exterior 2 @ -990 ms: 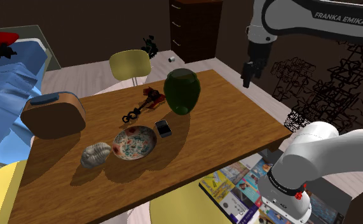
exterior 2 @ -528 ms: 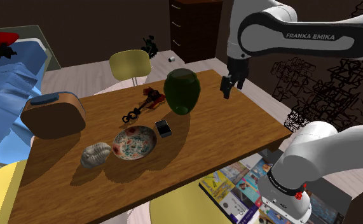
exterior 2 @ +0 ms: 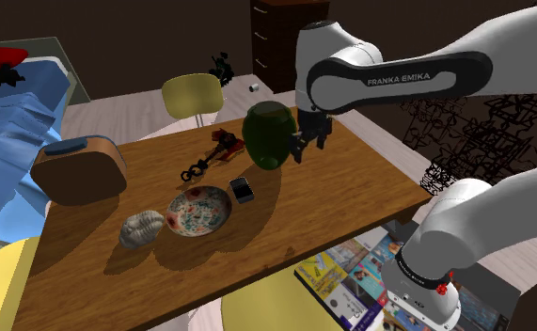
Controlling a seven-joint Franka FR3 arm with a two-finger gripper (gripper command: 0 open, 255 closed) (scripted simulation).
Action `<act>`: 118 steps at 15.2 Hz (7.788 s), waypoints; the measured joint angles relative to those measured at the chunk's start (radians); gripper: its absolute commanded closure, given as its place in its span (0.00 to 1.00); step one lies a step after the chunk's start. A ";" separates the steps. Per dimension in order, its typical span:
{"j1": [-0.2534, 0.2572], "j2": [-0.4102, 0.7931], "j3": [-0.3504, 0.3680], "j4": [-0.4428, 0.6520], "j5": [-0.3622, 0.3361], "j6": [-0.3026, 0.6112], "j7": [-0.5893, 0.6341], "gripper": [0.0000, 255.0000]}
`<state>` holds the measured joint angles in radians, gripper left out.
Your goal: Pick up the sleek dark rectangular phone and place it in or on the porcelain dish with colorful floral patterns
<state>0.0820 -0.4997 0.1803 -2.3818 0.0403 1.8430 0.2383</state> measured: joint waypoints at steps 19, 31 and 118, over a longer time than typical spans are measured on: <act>0.055 0.649 0.192 0.343 -0.179 0.316 0.465 0.00; 0.064 0.724 0.182 0.319 -0.223 0.410 0.503 0.00; 0.266 0.880 0.279 0.799 -0.274 0.047 0.743 0.00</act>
<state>0.3481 0.3803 0.4588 -1.5830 -0.2341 1.8900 0.9815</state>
